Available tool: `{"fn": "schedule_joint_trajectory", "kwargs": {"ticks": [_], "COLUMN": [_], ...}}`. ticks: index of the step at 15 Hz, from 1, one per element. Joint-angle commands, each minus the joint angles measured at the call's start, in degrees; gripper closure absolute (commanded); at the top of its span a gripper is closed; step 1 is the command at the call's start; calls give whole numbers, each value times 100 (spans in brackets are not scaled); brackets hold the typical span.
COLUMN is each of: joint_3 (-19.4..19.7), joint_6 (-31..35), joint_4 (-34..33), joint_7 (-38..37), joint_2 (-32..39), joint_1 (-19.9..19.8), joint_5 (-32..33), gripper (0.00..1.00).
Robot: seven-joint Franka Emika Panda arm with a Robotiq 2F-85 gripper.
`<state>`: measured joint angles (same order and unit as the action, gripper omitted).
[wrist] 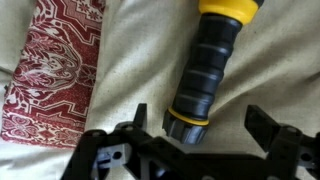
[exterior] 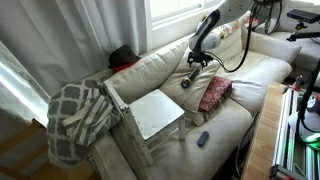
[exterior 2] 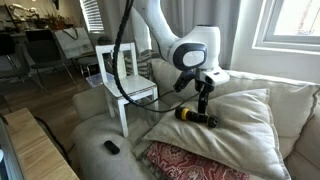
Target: Place the torch upright on the seat of the white chair.
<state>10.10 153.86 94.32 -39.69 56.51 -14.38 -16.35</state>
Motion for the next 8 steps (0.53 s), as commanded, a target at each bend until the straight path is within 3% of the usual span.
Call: {"fn": "schedule_joint_trajectory", "kwargs": {"ticks": [1, 2, 4, 8], "joint_3": [190, 185, 189, 215], "joint_6": [350, 395, 409, 335], "joint_4": [-447, -519, -674, -959], "joint_7": [-212, -241, -337, -513], "joint_2": [594, 693, 871, 1147], "joint_1": [155, 145, 139, 159], "joint_5": [-174, -187, -206, -194], "gripper": [0, 0, 11, 47]}}
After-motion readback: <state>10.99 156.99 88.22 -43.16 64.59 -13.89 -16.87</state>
